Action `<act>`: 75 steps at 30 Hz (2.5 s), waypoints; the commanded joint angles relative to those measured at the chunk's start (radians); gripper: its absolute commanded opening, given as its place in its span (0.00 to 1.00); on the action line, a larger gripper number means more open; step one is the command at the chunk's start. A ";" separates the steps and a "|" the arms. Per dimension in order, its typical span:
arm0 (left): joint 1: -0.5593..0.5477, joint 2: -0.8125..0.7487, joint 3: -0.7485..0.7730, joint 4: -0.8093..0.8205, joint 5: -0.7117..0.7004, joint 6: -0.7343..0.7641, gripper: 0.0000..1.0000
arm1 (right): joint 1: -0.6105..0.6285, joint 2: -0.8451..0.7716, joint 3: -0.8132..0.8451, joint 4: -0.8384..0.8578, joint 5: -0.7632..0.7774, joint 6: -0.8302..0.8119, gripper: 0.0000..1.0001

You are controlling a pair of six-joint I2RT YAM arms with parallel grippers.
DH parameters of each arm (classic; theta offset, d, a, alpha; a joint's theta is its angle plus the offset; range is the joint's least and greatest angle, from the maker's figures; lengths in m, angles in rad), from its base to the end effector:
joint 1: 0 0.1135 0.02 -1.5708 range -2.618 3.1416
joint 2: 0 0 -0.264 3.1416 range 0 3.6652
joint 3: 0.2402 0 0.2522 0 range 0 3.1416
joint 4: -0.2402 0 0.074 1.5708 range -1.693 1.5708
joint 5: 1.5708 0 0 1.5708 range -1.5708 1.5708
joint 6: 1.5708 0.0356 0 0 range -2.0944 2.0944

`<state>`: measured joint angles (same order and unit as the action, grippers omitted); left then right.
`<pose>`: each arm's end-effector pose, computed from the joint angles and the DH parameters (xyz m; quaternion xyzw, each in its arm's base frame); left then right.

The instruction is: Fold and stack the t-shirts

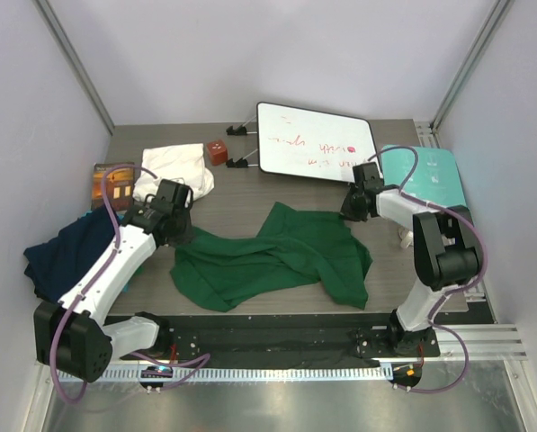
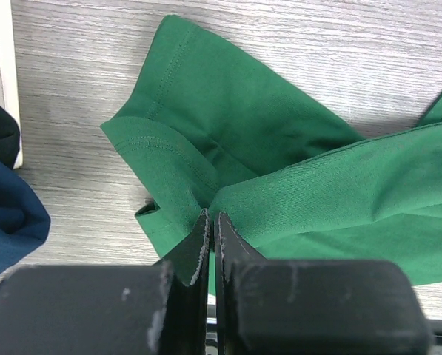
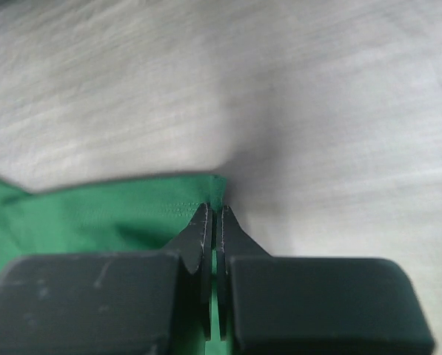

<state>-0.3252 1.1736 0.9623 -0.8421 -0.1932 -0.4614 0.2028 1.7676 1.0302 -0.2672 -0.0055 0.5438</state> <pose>0.2143 -0.0650 0.2696 -0.0901 0.9583 -0.0115 0.2709 0.3448 0.0711 0.1596 0.1622 0.9464 0.1043 0.2591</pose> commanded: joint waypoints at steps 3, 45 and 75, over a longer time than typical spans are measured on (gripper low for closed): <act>0.000 -0.011 -0.005 0.025 -0.054 -0.005 0.00 | 0.003 -0.288 -0.047 -0.012 0.022 -0.044 0.01; 0.000 -0.104 0.083 -0.057 0.066 -0.131 0.50 | 0.003 -1.152 -0.018 -0.692 -0.083 -0.002 0.01; -0.310 0.363 -0.040 0.356 0.026 -0.206 0.45 | 0.003 -1.099 -0.159 -0.583 -0.116 -0.015 0.01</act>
<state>-0.6296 1.5105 0.9173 -0.5499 -0.1226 -0.6785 0.2073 0.6682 0.8574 -0.8944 -0.1036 0.5327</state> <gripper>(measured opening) 0.455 0.031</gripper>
